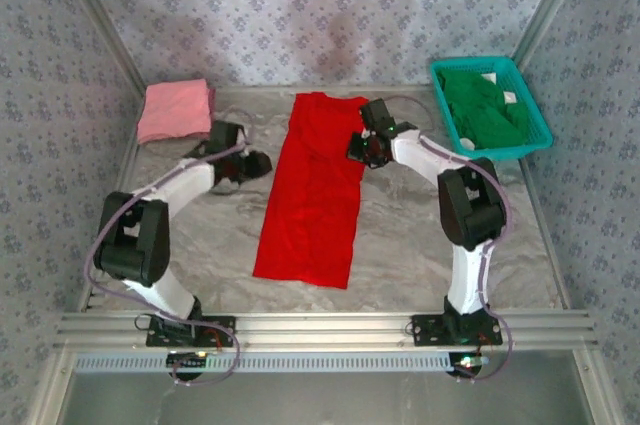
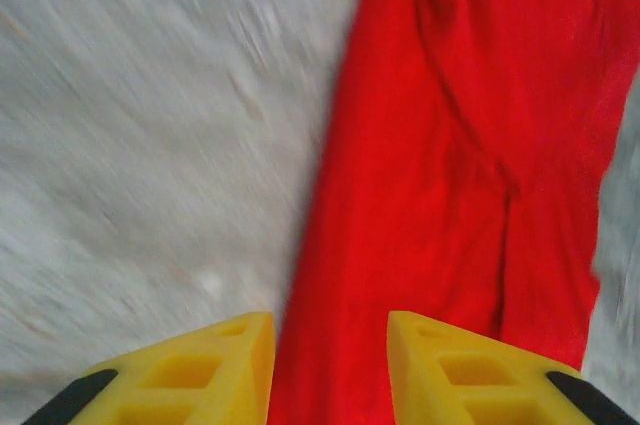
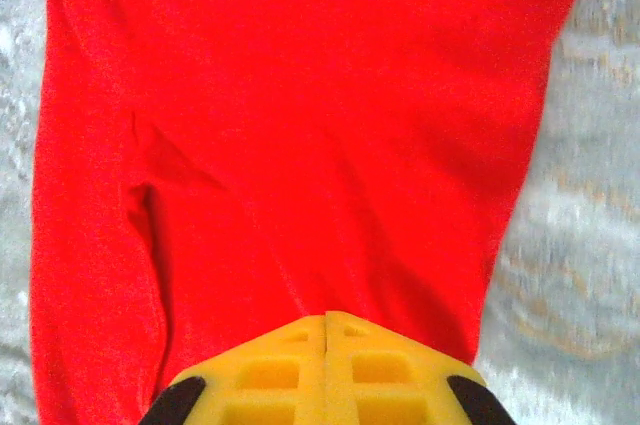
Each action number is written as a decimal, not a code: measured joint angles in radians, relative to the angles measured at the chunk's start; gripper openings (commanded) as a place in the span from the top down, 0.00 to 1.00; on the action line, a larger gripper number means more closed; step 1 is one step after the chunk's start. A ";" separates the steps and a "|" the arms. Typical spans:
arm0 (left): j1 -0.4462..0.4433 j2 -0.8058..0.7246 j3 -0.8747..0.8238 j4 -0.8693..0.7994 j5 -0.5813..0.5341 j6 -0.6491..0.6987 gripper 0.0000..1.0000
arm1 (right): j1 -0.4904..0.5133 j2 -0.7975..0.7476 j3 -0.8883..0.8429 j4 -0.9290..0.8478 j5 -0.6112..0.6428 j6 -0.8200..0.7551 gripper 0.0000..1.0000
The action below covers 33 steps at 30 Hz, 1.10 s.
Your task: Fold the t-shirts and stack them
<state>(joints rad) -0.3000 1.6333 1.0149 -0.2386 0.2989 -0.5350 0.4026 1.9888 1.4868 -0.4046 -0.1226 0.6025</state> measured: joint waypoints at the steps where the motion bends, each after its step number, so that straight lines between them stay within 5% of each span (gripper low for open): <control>1: -0.026 -0.007 -0.041 0.002 0.003 -0.007 0.71 | -0.010 0.031 0.029 -0.010 0.006 -0.002 1.00; 21: -0.146 -0.525 -0.504 -0.151 -0.036 -0.238 0.57 | -0.155 0.509 0.621 -0.097 0.006 0.086 1.00; 23: -0.152 -0.555 -0.529 -0.159 -0.032 -0.255 0.50 | -0.165 0.536 0.672 -0.110 0.002 0.090 0.98; 29: -0.194 -0.584 -0.549 -0.135 0.000 -0.286 0.48 | -0.175 0.516 0.667 -0.136 -0.087 0.097 0.82; 33: -0.211 -0.562 -0.549 -0.073 0.031 -0.290 0.49 | -0.146 0.304 0.442 -0.113 -0.154 0.069 0.77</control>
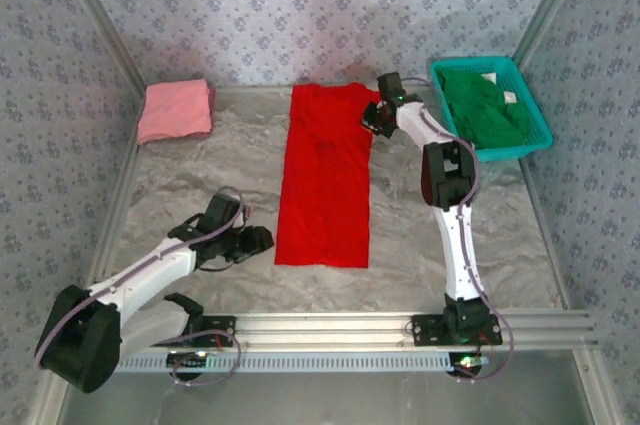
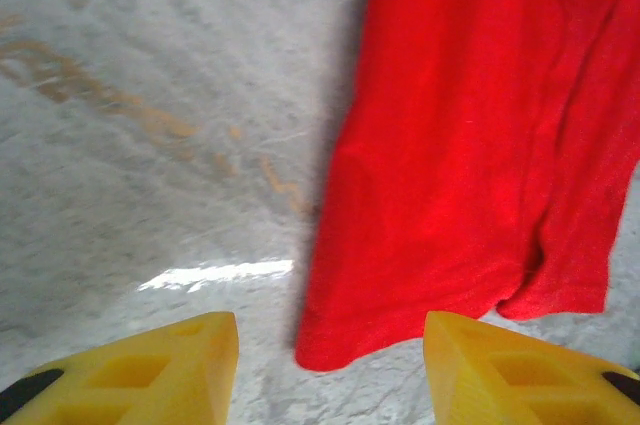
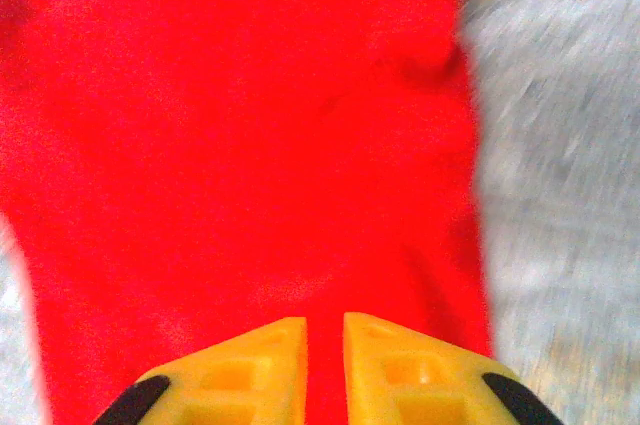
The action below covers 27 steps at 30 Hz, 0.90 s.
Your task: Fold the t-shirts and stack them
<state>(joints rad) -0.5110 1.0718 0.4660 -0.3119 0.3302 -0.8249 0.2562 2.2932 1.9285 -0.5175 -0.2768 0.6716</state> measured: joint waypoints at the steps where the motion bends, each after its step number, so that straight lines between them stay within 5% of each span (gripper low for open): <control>1: -0.003 0.017 0.000 0.011 0.004 0.000 0.49 | 0.016 -0.093 -0.093 0.016 -0.013 -0.004 0.76; 8: -0.043 0.147 0.014 0.017 0.026 0.011 0.51 | 0.108 -0.706 -0.717 0.270 -0.052 -0.018 0.76; 14: -0.084 0.232 0.087 0.025 0.048 0.024 0.56 | 0.130 -0.834 -1.096 0.338 -0.053 -0.017 0.75; 19: -0.127 0.272 0.108 0.031 0.048 0.020 0.59 | 0.182 -0.942 -1.258 0.335 -0.050 -0.003 0.75; 27: -0.164 0.226 0.113 -0.043 0.005 0.008 0.59 | 0.183 -1.063 -1.271 0.335 -0.015 -0.002 0.74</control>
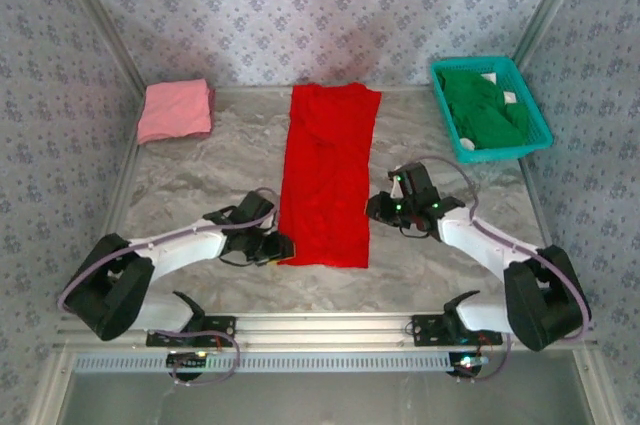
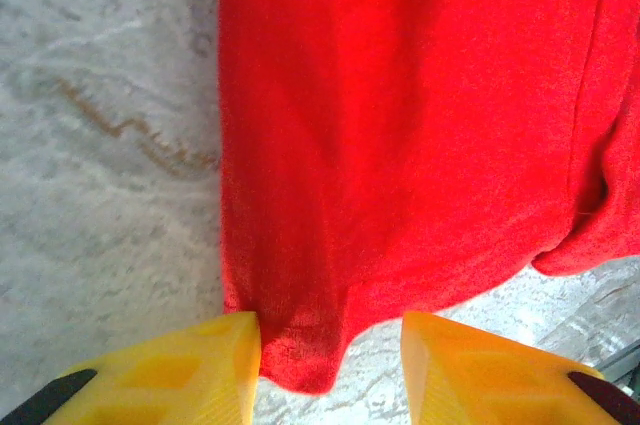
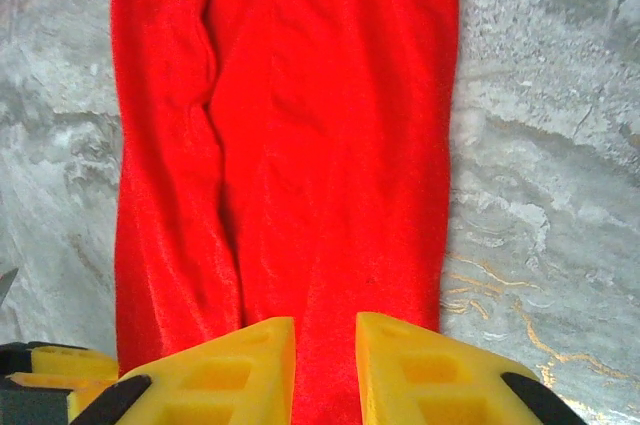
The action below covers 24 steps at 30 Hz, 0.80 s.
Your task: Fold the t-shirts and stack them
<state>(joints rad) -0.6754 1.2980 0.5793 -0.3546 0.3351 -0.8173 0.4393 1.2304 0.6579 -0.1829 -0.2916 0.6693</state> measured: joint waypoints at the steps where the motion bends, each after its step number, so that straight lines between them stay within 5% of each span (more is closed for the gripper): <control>1: 0.000 -0.012 -0.001 -0.004 -0.007 -0.004 0.59 | 0.001 -0.012 -0.002 -0.004 0.002 0.000 0.74; 14: 0.000 0.006 -0.028 0.002 -0.079 -0.022 0.56 | 0.117 -0.080 -0.184 -0.033 -0.003 0.090 0.69; 24: 0.005 0.060 0.018 -0.043 -0.084 -0.021 0.68 | 0.164 -0.080 -0.224 -0.002 -0.011 0.140 0.68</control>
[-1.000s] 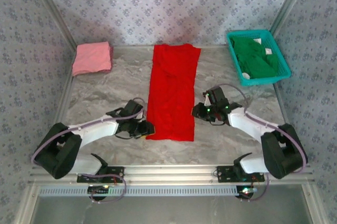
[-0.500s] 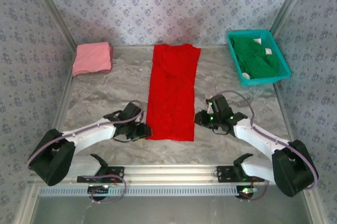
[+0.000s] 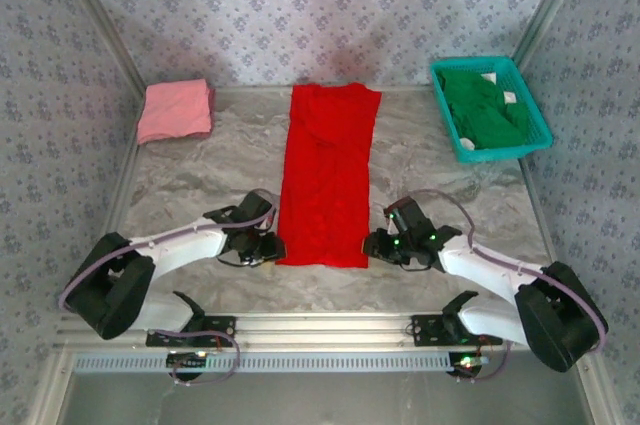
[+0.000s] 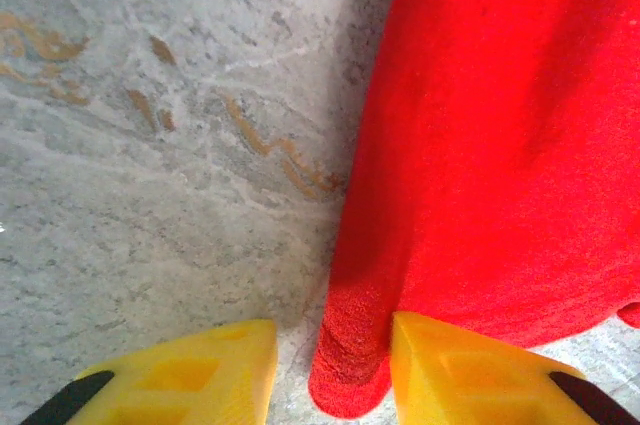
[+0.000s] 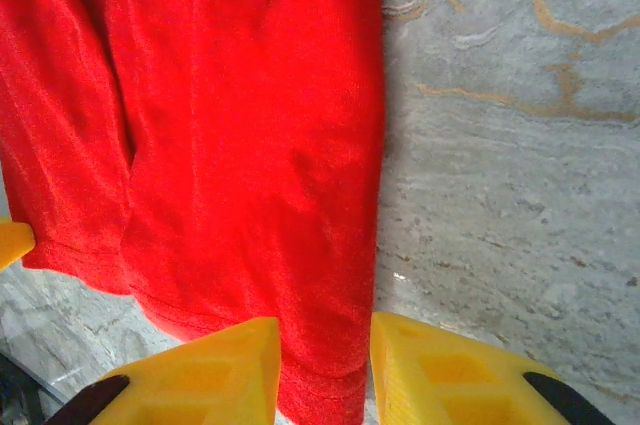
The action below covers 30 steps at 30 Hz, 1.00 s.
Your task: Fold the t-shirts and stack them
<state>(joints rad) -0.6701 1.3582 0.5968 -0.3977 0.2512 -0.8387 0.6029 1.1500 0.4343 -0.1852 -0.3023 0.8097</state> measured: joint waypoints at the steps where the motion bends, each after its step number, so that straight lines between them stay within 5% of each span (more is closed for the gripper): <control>1: 0.000 0.003 0.003 -0.005 0.001 -0.001 0.68 | 0.000 0.000 0.000 0.003 0.000 0.003 0.68; 30: -0.054 0.051 0.069 -0.016 -0.009 -0.023 0.71 | 0.000 0.000 -0.013 0.008 0.011 0.018 0.67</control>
<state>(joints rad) -0.7242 1.4097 0.6662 -0.4141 0.2424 -0.8619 0.6029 1.1503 0.4213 -0.1772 -0.2909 0.8280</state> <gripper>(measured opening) 0.305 0.334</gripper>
